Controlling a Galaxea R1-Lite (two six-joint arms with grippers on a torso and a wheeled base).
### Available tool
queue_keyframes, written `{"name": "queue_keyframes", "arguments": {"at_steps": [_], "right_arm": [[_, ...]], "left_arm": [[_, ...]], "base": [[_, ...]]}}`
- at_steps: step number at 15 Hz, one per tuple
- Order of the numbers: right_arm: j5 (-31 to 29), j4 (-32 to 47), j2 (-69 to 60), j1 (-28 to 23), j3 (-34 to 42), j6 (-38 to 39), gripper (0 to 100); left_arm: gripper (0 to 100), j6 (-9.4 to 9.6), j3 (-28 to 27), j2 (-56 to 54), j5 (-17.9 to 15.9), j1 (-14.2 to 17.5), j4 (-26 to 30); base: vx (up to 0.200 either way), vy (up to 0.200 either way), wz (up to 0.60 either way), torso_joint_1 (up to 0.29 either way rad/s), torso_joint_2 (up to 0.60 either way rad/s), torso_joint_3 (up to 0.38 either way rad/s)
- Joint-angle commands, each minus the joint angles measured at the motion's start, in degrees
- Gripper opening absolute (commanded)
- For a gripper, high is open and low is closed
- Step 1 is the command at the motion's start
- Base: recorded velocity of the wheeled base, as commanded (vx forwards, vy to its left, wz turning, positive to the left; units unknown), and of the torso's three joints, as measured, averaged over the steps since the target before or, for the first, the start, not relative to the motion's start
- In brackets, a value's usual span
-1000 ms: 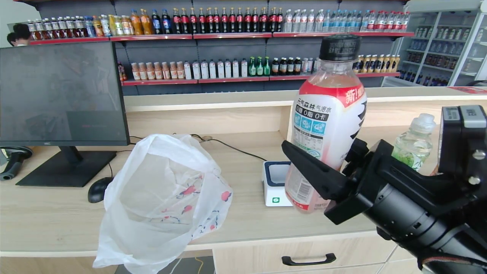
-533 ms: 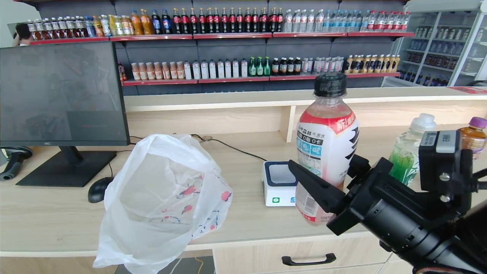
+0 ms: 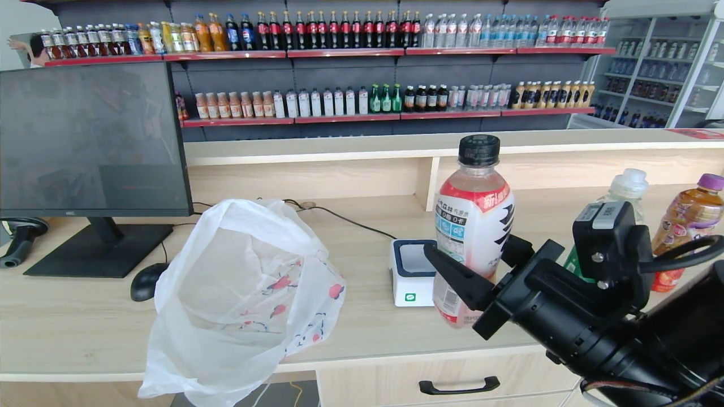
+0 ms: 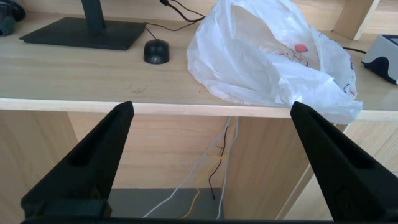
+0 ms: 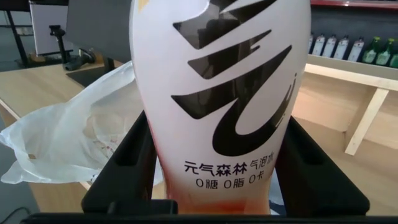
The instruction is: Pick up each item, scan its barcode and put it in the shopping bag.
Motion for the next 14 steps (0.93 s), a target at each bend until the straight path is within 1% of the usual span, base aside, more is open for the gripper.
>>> {"name": "queue_keyframes", "arguments": {"at_steps": [1, 11, 14], "right_arm": [[0.00, -0.09, 0.52, -0.03, 0.12, -0.03, 0], [0.00, -0.09, -0.97, 0.06, 0.64, 0.06, 0], [0.09, -0.09, -0.97, -0.03, 0.73, 0.14, 0]], "left_arm": [[100, -0.07, 0.00, -0.02, 0.01, 0.00, 0.14], [100, -0.07, 0.00, -0.02, 0.01, 0.00, -0.04], [100, -0.07, 0.00, -0.02, 0.01, 0.00, -0.04]], "base": [[0.000, 0.000, 0.00, 0.000, 0.00, 0.000], [0.000, 0.000, 0.00, 0.000, 0.00, 0.000], [0.000, 0.200, 0.00, 0.001, -0.01, 0.004]]}}
